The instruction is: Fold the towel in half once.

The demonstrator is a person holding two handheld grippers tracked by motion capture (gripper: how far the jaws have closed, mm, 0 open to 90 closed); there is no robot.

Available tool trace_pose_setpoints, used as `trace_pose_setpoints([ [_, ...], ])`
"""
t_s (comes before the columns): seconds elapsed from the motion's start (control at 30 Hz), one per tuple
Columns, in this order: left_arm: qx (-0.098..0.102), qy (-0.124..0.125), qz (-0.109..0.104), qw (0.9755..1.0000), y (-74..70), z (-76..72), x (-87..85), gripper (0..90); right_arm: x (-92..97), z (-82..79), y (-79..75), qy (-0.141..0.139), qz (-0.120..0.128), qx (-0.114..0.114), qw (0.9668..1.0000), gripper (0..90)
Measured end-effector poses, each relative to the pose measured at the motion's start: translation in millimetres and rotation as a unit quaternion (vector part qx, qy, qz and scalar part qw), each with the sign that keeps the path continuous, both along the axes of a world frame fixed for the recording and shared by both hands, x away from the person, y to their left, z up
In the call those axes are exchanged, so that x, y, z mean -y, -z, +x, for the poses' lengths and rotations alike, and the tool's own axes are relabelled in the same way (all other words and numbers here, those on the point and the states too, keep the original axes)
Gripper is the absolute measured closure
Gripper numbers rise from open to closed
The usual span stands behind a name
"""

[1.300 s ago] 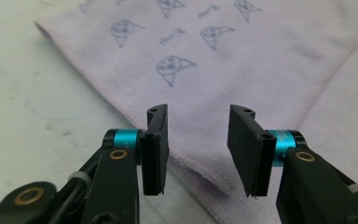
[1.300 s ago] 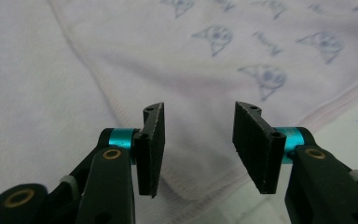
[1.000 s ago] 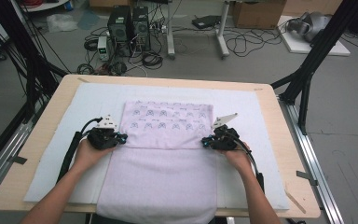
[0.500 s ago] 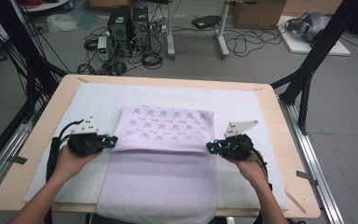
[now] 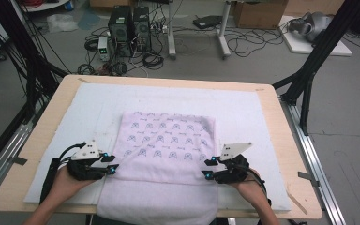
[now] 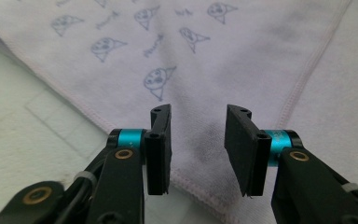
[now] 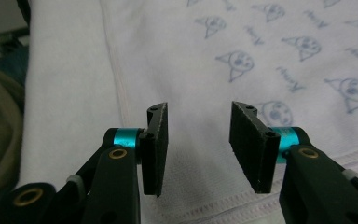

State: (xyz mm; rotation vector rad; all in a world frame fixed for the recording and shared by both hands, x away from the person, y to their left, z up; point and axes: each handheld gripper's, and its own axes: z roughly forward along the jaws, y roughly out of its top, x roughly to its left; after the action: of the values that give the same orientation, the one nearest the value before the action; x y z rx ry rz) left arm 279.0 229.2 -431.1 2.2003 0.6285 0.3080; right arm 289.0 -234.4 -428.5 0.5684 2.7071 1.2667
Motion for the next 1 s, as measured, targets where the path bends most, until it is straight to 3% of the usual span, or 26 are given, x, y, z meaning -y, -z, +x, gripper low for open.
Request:
trace_pose_setpoints([
  [0.1, -0.009, 0.008, 0.009, 0.9999, 10.5, 2.5, 5.2, 68.7, -3.4, 0.4, 9.1, -0.004, -0.017, -0.013, 0.9998, 58.4],
  [0.13, -0.009, 0.005, 0.000, 1.0000, 11.9, 2.4, 5.4, 68.9, -4.3, 0.7, 11.9, -0.004, -0.027, -0.014, 0.9995, 58.4],
  [0.2, -0.008, 0.003, -0.002, 1.0000, 12.2, 2.8, 6.0, 71.9, -4.3, -0.6, 14.5, 0.000, -0.022, -0.011, 0.9997, 62.3],
  [0.37, -0.007, 0.008, 0.002, 0.9999, 9.9, 5.0, 9.0, 87.0, -3.3, 1.3, 14.3, -0.008, -0.019, -0.014, 0.9997, 85.4],
  [0.5, 0.001, 0.002, -0.012, 0.9999, -1.6, 3.5, 5.0, 87.7, -1.7, 3.8, 8.4, -0.009, -0.008, -0.016, 0.9998, 87.4],
  [0.6, 0.016, 0.001, -0.027, 0.9995, -17.5, -6.5, -1.5, 87.9, 1.0, -0.6, -5.7, -0.009, 0.012, -0.001, 0.9999, 87.4],
  [0.77, 0.029, 0.011, -0.037, 0.9988, -29.5, -32.3, -8.0, 88.1, 4.9, -21.6, -27.9, -0.022, 0.029, 0.020, 0.9991, 87.5],
  [0.93, 0.028, 0.031, -0.040, 0.9983, -27.3, -60.0, -11.9, 87.3, 9.7, -50.9, -33.1, -0.047, 0.037, 0.004, 0.9982, 86.9],
  [1.0, 0.030, 0.030, -0.035, 0.9985, -25.9, -60.8, -11.6, 79.4, 10.9, -55.6, -32.6, -0.050, 0.037, 0.003, 0.9981, 80.0],
])
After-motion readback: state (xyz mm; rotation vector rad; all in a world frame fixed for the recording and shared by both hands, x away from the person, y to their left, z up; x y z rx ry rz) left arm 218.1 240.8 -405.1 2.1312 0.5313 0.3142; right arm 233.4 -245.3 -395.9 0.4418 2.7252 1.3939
